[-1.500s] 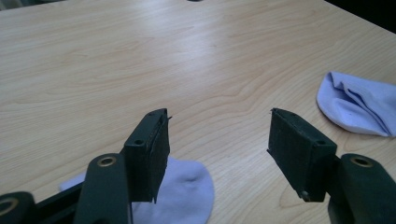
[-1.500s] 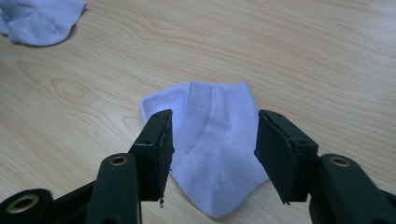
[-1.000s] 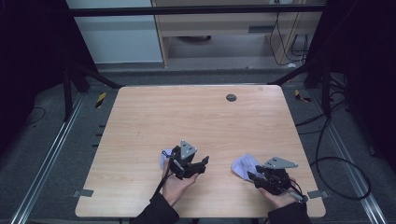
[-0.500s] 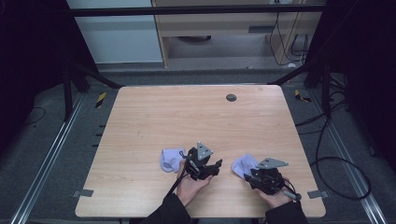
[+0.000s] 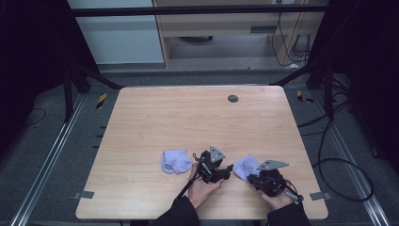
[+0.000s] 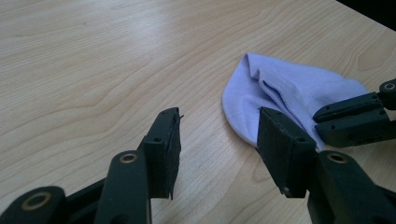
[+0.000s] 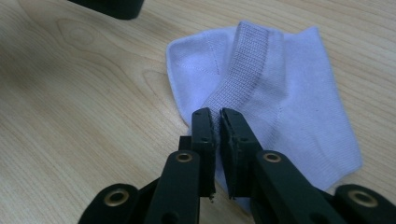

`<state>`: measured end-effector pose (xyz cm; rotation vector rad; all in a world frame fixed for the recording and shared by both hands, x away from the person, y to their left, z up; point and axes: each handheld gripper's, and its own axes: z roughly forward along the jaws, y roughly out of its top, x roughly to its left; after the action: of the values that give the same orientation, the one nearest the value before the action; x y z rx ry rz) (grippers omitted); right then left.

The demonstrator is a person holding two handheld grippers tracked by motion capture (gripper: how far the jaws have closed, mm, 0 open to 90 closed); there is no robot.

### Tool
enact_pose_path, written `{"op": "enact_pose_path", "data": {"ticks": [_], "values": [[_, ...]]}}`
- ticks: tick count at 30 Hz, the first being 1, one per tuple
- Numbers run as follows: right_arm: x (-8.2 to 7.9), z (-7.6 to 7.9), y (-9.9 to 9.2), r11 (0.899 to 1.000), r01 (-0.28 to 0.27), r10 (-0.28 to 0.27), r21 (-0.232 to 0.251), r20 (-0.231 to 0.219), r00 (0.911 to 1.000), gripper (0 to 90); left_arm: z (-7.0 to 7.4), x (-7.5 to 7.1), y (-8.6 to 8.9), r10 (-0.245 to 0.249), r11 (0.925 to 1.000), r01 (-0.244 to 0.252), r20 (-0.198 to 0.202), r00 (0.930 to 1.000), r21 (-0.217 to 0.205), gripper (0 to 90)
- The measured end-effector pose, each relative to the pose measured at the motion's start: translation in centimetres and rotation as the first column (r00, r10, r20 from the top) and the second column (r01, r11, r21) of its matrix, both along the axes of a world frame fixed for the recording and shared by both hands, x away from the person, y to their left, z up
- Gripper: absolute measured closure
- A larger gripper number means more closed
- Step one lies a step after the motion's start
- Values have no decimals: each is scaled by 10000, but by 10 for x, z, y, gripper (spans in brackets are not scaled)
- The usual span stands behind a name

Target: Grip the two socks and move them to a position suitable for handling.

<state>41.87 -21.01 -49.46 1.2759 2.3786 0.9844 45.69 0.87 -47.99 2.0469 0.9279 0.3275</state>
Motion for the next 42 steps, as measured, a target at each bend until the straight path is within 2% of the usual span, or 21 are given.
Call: {"op": "enact_pose_path", "data": {"ticks": [9,16,21,25,30,35,37,42], "values": [[0,1,1,10000,-76,76,-37,6,10000,874,-5,3,-11,-180,9997,177,-177,9997,-143,484],[0,1,2,9998,-167,167,-103,33,9999,873,-14,6,-21,-302,9995,304,-398,9988,41,498],[-1,1,2,9998,-197,197,-98,27,9998,873,-19,7,-25,-368,9989,379,-431,9984,264,550],[-1,1,3,9996,-244,244,-105,40,9997,873,-21,7,-27,-442,9977,469,-545,9975,494,625],[-1,1,3,9997,-241,241,-86,49,9997,874,-22,7,-27,-382,9975,416,-577,9976,578,744],[-2,6,1,9992,-151,137,359,366,9992,878,-22,6,-28,-358,9967,393,-485,9982,717,846],[-3,9,0,9993,-93,72,375,551,9985,879,-22,6,-28,-361,9964,397,-484,9982,755,865],[-5,15,-6,9949,223,-328,987,1061,9938,879,-21,6,-26,-389,9959,429,-513,9979,795,888]]}}
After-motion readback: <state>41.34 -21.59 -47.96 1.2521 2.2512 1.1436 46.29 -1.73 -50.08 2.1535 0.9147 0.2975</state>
